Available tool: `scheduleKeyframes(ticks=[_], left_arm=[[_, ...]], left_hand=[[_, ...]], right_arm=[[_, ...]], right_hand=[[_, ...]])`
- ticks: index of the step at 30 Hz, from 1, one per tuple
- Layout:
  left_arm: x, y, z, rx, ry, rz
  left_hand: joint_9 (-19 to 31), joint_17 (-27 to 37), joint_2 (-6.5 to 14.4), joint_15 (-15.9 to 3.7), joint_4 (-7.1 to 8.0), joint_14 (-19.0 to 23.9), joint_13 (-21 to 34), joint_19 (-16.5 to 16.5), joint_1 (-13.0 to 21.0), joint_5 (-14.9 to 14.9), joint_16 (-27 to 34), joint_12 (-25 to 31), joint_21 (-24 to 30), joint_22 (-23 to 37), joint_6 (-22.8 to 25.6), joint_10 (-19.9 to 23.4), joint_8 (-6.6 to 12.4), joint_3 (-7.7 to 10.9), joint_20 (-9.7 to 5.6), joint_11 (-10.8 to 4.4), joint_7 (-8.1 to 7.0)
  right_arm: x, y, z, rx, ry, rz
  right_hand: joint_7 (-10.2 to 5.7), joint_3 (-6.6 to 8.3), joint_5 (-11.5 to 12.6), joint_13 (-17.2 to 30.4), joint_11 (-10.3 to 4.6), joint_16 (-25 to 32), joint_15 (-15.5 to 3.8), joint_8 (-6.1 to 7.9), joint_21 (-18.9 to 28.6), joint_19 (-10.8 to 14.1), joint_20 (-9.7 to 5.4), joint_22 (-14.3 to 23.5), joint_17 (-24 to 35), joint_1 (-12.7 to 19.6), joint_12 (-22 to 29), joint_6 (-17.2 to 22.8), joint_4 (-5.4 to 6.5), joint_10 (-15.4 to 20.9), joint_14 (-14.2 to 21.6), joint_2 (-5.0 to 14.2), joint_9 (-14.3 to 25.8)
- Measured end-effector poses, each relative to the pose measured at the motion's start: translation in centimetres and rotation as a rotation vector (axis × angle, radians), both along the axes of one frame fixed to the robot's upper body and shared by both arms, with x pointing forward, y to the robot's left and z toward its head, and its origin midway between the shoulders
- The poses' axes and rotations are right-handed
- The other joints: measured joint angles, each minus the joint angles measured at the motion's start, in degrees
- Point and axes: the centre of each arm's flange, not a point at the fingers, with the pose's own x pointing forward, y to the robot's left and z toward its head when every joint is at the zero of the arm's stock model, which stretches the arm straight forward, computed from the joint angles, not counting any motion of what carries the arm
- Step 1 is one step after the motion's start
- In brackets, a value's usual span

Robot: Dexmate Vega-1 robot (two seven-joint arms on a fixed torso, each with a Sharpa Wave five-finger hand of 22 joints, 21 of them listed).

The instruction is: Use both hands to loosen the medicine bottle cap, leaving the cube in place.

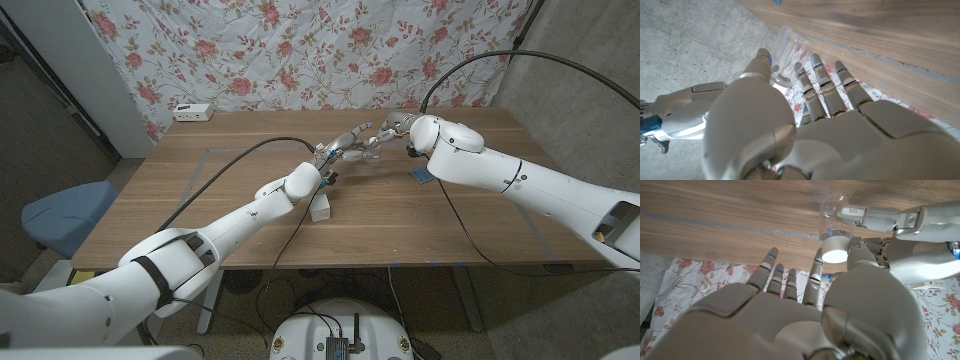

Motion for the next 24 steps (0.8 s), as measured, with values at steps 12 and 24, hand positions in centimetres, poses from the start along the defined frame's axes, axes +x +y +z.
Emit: scheduleKeyframes(ticks=[12, 24], left_arm=[[0.15, 0.05, 0.03, 0.000, 0.005, -0.005], [0.28, 0.08, 0.15, 0.003, 0.005, -0.004]], left_hand=[[0.0, 0.0, 0.0, 0.13, 0.23, 0.1, 0.0, 0.1, 0.0, 0.0, 0.0, 0.0, -0.4, 0.0, 0.4, 0.0, 0.00, 0.22, -1.28, 0.00, 0.40], [0.0, 0.0, 0.0, 0.13, 0.23, 0.1, 0.0, -0.9, 0.0, 0.0, 0.0, 0.0, -1.2, 0.0, 0.7, 0.0, 0.00, 0.22, -2.34, 0.01, 0.07]], right_arm=[[0.18, -0.12, 0.09, 0.007, -0.013, 0.005], [0.35, -0.15, 0.10, 0.025, -0.004, 0.032]], right_hand=[[-1.14, 0.89, 0.0, 0.0, -0.29, 0.0, -0.51, 1.00, 0.0, 0.2, -0.19, 0.0, 0.0, 1.8, 0.0, 1.1, -0.89, 0.9, 0.5, 1.79, 0.5], [-1.76, 1.89, 0.0, 0.0, -0.50, 0.0, -0.51, 0.98, 0.0, 0.5, -0.48, 0.0, 0.0, 3.4, 0.0, 0.7, -1.57, 1.1, 0.5, 2.94, 0.5]])
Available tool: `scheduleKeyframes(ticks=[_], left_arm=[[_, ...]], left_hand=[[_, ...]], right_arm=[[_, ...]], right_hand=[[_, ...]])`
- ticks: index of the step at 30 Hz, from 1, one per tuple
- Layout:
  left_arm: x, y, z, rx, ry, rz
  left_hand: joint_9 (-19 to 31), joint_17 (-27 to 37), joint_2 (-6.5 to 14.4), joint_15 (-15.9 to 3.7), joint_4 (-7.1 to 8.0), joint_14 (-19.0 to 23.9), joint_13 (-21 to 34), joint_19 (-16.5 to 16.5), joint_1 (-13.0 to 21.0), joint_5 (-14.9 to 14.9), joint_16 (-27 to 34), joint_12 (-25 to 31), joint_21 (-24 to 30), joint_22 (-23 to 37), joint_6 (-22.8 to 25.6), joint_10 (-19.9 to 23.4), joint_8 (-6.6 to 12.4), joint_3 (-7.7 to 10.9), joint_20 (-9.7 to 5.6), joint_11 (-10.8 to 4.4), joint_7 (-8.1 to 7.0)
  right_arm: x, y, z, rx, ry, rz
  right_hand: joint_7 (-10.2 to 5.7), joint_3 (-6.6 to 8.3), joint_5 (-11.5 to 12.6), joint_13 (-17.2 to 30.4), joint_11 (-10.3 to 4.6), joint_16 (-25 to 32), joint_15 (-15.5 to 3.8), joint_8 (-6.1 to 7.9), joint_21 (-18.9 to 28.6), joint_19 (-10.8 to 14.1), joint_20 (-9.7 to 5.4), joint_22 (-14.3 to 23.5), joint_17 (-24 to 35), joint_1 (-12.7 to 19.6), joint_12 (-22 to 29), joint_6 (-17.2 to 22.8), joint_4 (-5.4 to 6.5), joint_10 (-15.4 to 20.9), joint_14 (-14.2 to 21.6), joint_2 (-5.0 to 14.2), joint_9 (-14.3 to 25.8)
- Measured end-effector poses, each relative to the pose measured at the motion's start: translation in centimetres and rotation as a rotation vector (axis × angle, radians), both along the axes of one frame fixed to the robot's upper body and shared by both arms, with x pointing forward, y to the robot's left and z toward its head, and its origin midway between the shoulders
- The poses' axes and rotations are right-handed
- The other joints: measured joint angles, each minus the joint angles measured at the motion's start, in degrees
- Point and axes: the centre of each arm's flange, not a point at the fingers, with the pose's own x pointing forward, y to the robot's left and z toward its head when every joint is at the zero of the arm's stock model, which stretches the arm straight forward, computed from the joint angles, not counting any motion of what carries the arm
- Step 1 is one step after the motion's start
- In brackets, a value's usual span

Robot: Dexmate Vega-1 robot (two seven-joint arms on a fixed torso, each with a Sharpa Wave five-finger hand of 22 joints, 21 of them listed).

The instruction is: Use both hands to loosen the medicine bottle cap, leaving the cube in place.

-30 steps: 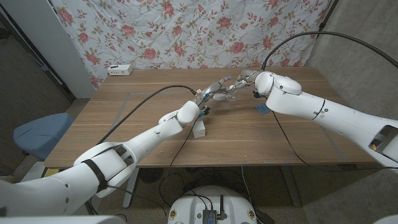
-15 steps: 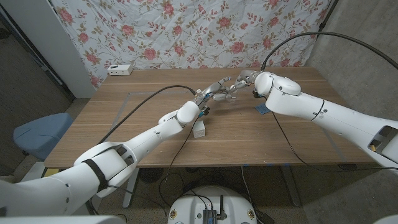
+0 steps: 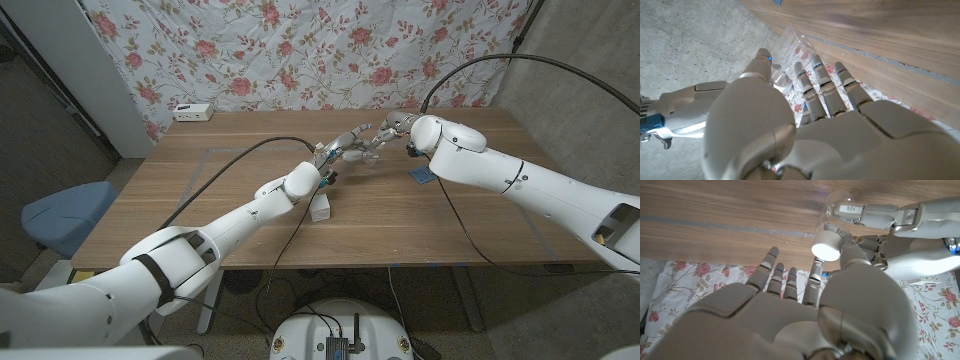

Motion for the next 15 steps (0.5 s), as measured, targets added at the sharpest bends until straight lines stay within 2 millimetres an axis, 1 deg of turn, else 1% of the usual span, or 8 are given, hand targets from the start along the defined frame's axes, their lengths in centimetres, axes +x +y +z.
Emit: scheduleKeyframes(ticks=[3, 4, 7, 11, 12, 15], left_arm=[[0.03, -0.04, 0.03, 0.000, -0.001, -0.002], [0.02, -0.05, 0.04, 0.000, -0.002, -0.003], [0.08, -0.04, -0.02, -0.001, -0.001, -0.002], [0.11, -0.03, 0.07, -0.006, -0.005, 0.000], [0.13, -0.02, 0.04, -0.006, -0.005, 0.000], [0.18, 0.00, 0.03, -0.008, -0.007, 0.003]], left_hand=[[0.0, 0.0, 0.0, -0.32, 0.00, 0.3, 0.0, -0.1, 0.0, 0.0, 0.0, 0.0, 0.0, 0.0, 0.0, 0.0, 0.00, 0.00, -0.71, 0.00, 0.00], [0.0, 0.0, 0.0, -0.32, 0.00, 0.3, 0.0, -0.1, 0.0, 0.0, 0.0, 0.0, 0.0, 0.0, 0.0, 0.0, 0.00, 0.00, -0.71, 0.00, 0.00], [0.0, 0.0, 0.0, -0.31, -0.24, 0.3, 0.0, -0.1, 0.0, 0.0, 0.0, 0.0, -0.2, 0.0, 0.0, 0.0, 0.00, 0.24, -1.12, -0.01, 0.00], [0.0, 0.0, 0.0, -0.15, -0.24, 0.5, 0.0, -0.1, 0.0, 0.0, 0.0, 0.0, -0.4, 0.0, 0.3, 0.2, 0.39, 0.23, -1.72, -0.22, 0.31], [0.0, 0.0, 0.0, -0.15, -0.15, 0.5, 0.0, -0.1, 0.0, 0.0, 0.0, 0.0, -0.4, 0.0, 0.3, 0.2, 0.39, 0.33, -1.72, -0.22, 0.31], [0.0, 0.0, 0.1, -0.26, 0.00, 0.6, -0.1, -0.1, 0.1, 0.0, 0.0, 0.1, -0.4, 0.0, 0.3, 0.5, 0.39, 0.48, -1.72, 0.03, 0.31]], right_arm=[[0.09, -0.12, 0.03, 0.007, 0.003, 0.005], [0.11, -0.17, 0.06, 0.009, 0.003, 0.005], [0.15, -0.15, 0.05, 0.012, 0.005, 0.012], [0.20, -0.20, 0.09, 0.017, 0.007, 0.020], [0.21, -0.19, 0.10, 0.019, 0.007, 0.023], [0.21, -0.21, 0.14, 0.025, 0.005, 0.029]], right_hand=[[0.04, -0.01, 0.0, 0.0, 0.00, 0.0, 0.00, 0.01, 0.0, 0.0, 0.00, 0.0, 0.0, 0.0, 0.0, -0.9, 0.01, 0.0, 0.0, -0.02, 0.0], [0.37, -0.11, 0.0, 0.0, 0.00, 0.0, 0.00, -0.03, 0.0, 0.0, 0.00, 0.0, 0.0, -0.1, 0.0, -1.2, 0.11, 0.0, 0.0, -0.12, 0.0], [0.32, -0.57, 0.0, 0.0, 0.00, 0.0, 0.00, -0.37, 0.0, 0.0, 0.00, 0.0, 0.0, -1.0, 0.0, -2.4, 0.57, 0.0, 0.0, -1.02, 0.0], [0.81, -1.05, -0.3, 0.0, -0.03, 0.0, 0.00, -1.49, 0.0, -0.2, 0.22, 0.0, 0.0, -2.1, -0.2, -4.8, 1.05, -0.1, 0.0, -1.61, -0.1], [0.85, -1.22, -0.3, 0.0, -0.04, 0.0, 0.00, -1.82, 0.0, -0.2, 0.22, 0.0, 0.0, -2.4, -0.3, -5.6, 1.22, -0.4, 0.0, -1.45, -0.1], [1.11, -1.46, -0.3, 0.0, 0.22, 0.0, 0.00, -2.33, 0.0, -0.2, 0.22, 0.0, 0.0, -3.0, -0.3, -6.5, 1.46, -0.7, 0.0, -1.75, -0.2]])
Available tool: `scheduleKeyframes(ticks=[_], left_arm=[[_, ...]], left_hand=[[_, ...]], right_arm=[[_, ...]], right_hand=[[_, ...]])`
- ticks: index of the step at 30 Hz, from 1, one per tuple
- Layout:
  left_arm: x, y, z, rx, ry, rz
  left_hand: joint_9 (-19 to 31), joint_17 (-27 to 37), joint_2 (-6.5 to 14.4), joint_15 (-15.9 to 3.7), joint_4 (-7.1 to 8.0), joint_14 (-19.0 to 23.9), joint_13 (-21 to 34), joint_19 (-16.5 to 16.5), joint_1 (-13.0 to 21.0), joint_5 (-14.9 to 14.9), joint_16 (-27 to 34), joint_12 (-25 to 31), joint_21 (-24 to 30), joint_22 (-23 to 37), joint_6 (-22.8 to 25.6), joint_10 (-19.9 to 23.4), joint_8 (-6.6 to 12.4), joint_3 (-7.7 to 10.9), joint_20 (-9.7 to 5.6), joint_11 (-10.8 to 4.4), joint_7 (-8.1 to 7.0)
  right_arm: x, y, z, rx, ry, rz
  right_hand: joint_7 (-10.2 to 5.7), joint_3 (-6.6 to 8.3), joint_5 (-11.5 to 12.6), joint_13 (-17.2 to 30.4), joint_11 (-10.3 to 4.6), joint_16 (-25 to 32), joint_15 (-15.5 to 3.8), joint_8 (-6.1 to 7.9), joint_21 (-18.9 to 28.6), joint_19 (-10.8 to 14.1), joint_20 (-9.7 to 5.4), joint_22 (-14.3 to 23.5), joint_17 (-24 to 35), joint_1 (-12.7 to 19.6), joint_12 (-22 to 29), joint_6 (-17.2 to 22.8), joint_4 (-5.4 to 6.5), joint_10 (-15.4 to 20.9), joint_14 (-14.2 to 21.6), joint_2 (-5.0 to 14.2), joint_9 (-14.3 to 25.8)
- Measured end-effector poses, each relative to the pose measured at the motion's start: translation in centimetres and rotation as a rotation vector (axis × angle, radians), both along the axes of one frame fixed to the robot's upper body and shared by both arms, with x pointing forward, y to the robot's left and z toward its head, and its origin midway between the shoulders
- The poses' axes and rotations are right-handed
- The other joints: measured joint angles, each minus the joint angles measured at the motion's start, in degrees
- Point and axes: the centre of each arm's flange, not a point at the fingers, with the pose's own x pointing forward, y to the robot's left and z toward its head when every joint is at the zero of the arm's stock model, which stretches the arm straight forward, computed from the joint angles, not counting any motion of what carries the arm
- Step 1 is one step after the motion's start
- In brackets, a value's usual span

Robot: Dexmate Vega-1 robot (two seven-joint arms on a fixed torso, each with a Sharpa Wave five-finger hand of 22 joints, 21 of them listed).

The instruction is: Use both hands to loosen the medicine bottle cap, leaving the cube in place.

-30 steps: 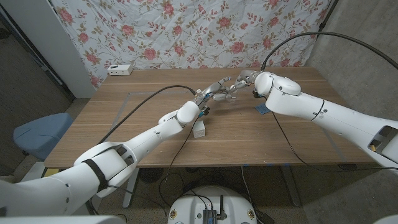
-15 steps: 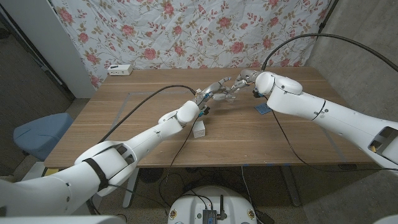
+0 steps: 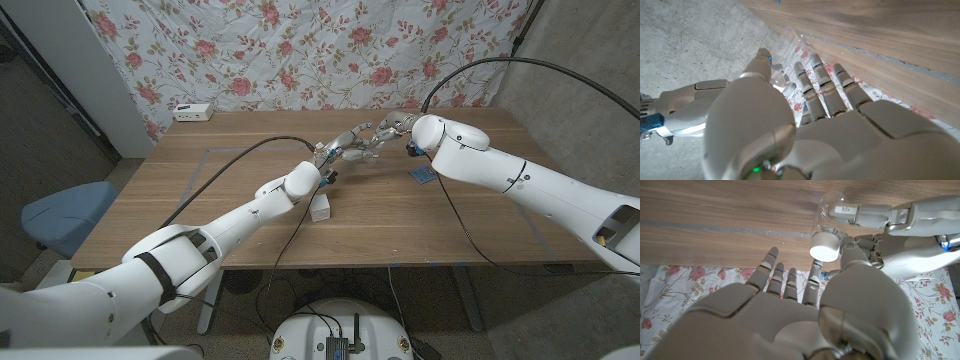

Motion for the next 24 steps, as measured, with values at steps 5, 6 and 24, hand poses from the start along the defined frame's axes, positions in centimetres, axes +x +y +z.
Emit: scheduleKeyframes(ticks=[5, 6, 24], left_arm=[[0.09, 0.00, -0.02, -0.004, -0.002, 0.002], [0.11, 0.00, -0.04, -0.005, -0.002, 0.003], [0.46, 0.06, -0.08, -0.023, -0.016, 0.004]], left_hand=[[0.0, 0.0, 0.1, -0.10, 0.00, 0.1, 0.0, -0.1, 0.1, 0.0, 0.0, 0.1, 0.0, 0.0, 0.0, 0.1, 0.00, 0.00, -0.51, 0.06, 0.00], [0.0, 0.0, 0.1, -0.10, 0.00, 0.1, 0.0, -0.1, 0.1, 0.0, 0.0, 0.1, 0.0, 0.0, 0.0, 0.1, 0.00, 0.00, -0.51, 0.06, 0.00], [0.0, 0.0, 0.1, -0.17, -0.11, 0.4, 0.0, -0.3, 0.1, 0.0, 0.0, 0.1, -0.2, 0.0, 0.0, 0.1, -0.01, 0.09, -0.72, 0.06, 0.00]], right_arm=[[-0.06, -0.08, 0.06, 0.010, -0.006, 0.005], [-0.09, -0.08, 0.06, 0.011, -0.007, 0.006], [-0.60, -0.55, 0.84, 0.008, -0.008, -0.004]], right_hand=[[0.35, -0.68, 0.0, 0.0, 0.00, 0.0, 0.00, -0.24, 0.0, -0.3, 0.29, 0.0, 0.0, -1.2, 0.0, -1.1, 0.22, 0.0, 0.0, -0.15, 0.0], [0.44, -0.69, 0.0, 0.0, 0.00, 0.0, 0.00, -0.50, 0.0, -0.3, 0.29, 0.0, 0.0, -1.4, 0.0, -1.2, 0.22, 0.0, 0.0, -0.28, 0.0], [1.85, -3.15, 0.0, 0.0, 0.61, -0.3, 0.62, -1.32, 0.0, -0.6, 0.58, 0.0, 0.0, -5.7, -0.2, -2.6, 1.72, -1.4, -0.6, -2.20, -0.4]])
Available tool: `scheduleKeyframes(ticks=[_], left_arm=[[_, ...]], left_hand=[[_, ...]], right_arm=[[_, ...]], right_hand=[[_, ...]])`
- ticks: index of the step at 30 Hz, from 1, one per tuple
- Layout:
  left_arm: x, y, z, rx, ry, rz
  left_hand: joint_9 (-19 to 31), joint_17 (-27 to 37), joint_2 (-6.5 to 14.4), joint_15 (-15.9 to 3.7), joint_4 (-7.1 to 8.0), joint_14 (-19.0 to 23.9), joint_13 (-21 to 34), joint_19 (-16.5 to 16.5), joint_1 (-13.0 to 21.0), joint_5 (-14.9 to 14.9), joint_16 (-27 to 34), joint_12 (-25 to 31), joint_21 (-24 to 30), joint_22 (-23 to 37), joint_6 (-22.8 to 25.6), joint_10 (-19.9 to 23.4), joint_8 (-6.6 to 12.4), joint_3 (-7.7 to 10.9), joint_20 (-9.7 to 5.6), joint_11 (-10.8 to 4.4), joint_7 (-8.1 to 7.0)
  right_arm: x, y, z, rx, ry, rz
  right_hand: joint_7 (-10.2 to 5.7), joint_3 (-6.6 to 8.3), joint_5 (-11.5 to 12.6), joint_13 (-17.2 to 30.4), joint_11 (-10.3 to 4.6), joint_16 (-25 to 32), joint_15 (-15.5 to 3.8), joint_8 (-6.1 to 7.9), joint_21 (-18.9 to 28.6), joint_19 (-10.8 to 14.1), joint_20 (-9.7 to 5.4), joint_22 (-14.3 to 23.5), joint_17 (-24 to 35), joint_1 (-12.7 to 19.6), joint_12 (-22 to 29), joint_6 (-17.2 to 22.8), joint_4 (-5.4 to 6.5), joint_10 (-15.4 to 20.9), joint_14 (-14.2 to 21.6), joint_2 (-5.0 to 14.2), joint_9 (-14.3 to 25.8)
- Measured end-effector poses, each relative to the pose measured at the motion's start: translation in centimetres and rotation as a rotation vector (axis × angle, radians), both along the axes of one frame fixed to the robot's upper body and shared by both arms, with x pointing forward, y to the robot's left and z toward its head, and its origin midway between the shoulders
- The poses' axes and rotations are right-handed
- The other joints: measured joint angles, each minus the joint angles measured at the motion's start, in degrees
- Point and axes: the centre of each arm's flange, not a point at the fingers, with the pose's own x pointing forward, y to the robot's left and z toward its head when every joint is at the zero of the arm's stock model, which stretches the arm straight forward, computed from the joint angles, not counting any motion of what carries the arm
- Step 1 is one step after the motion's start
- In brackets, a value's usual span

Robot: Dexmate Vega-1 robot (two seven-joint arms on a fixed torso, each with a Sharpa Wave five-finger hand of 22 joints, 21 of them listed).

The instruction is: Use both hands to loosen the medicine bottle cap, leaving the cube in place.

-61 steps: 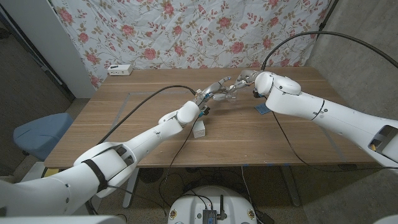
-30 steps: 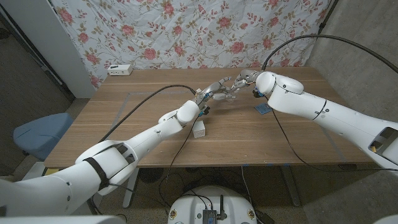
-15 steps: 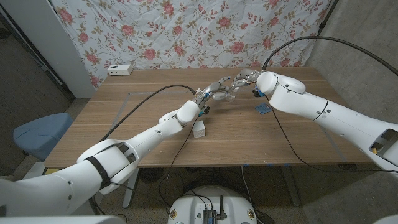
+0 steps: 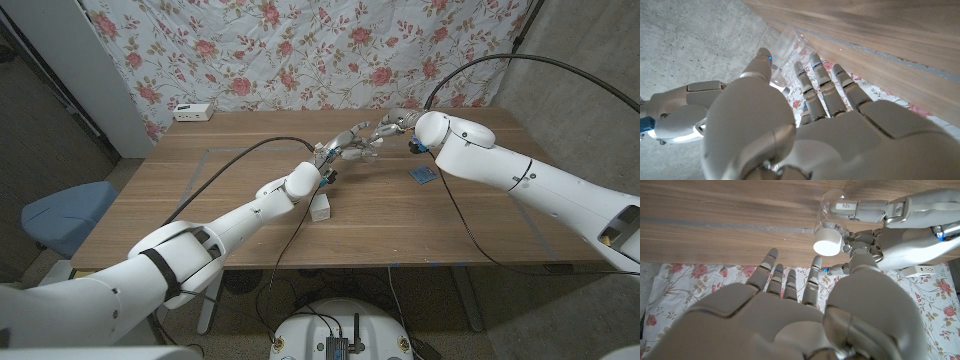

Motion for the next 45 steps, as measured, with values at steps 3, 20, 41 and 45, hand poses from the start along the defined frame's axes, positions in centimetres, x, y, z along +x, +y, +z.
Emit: scheduleKeyframes(ticks=[3, 20, 41, 45], left_arm=[[0.07, 0.04, -0.01, -0.006, -0.004, 0.001], [0.50, 0.06, -0.44, -0.071, -0.031, -0.013], [0.74, -0.09, -0.57, -0.104, -0.041, -0.024], [0.70, -0.12, -0.57, -0.106, -0.042, -0.026]], left_hand=[[0.0, 0.0, 0.0, 0.00, -0.14, 0.0, 0.0, 0.0, 0.0, -0.1, 0.0, -0.1, -0.2, 0.0, 0.3, 0.3, 0.00, 0.13, 0.00, -0.31, -0.31], [0.0, 0.0, 0.0, -0.11, -0.14, 0.5, 0.0, 0.1, 0.0, -0.1, 0.0, -0.1, -0.2, 0.0, 1.0, 0.7, 0.00, 0.13, -0.50, -0.17, -0.41], [0.0, 0.0, 0.0, -0.11, -0.14, 0.5, 0.0, -0.5, 0.0, -0.1, 0.0, 0.0, -0.4, 0.0, 1.3, 1.0, -0.01, 0.12, -1.11, -0.33, -0.72], [0.0, 0.0, 0.0, -0.11, -0.14, 0.5, 0.0, -0.5, 0.0, -0.1, 0.0, 0.0, -0.4, 0.0, 1.3, 1.0, 0.00, 0.12, -1.11, -0.33, -0.72]], right_arm=[[0.10, -0.20, 0.00, 0.000, 0.009, -0.003], [0.07, -0.85, 0.25, 0.012, 0.007, -0.010], [0.05, -0.62, 0.59, 0.005, -0.001, -0.001], [0.11, -0.44, 0.56, 0.001, -0.005, -0.001]], right_hand=[[0.27, -0.07, 0.0, 0.0, 0.00, 0.0, 0.00, 0.00, 0.0, 0.0, 0.00, 0.0, 0.0, -0.3, 0.0, -0.2, 0.07, 0.0, 0.0, -0.35, -0.2], [1.37, -0.95, 0.3, 0.0, 0.00, 0.0, 0.00, 0.00, 0.0, 0.0, 0.00, 0.0, 0.0, -1.7, 0.0, 0.3, 0.48, 0.0, 0.0, -0.80, -0.2], [1.45, -1.24, 0.7, 0.0, 0.31, 0.0, 0.31, 0.00, 0.0, 0.2, 0.20, 0.0, -0.1, -2.5, 0.0, 2.3, 0.31, 0.3, 0.3, -0.79, -0.4], [1.23, -1.24, 0.7, 0.0, 0.21, 0.0, 0.31, 0.30, 0.0, 0.2, 0.20, 0.0, -0.1, -2.4, 0.0, 2.5, 0.31, 0.5, 0.3, -0.78, -0.4]])
